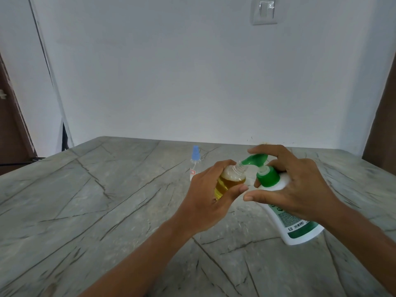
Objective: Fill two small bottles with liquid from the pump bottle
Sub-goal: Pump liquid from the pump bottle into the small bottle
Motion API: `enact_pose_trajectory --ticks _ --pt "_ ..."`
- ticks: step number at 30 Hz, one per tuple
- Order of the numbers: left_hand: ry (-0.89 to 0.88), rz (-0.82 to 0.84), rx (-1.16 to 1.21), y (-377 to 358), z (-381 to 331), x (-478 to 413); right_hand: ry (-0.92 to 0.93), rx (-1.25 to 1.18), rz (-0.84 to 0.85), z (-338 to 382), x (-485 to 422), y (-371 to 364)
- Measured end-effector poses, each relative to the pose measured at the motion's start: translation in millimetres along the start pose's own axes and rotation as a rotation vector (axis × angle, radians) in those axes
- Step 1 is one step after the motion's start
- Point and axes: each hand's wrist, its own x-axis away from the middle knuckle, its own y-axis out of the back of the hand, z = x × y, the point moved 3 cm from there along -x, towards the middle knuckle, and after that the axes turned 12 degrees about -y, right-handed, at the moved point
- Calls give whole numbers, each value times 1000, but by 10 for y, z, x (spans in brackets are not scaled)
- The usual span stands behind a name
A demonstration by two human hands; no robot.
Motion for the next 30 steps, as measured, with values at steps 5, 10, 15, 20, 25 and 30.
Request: enact_pose_trajectory --ticks 5,10,15,20,25,30 --pt "0 0 9 -12 9 1 7 12 -1 -13 -9 1" --pt "-15 -27 20 -9 -23 -2 8 -7 -19 -17 -8 19" --pt "-8 -21 18 -33 -13 30 15 -30 -20 -24 -11 30" --pt "6 -20 35 -51 -28 32 -15 -32 -6 -35 -16 23" --pt "2 -44 31 -37 -1 8 -1 -10 -6 -35 -2 0" --pt "11 -36 37 -38 4 12 -3 -1 7 -29 -3 -1"
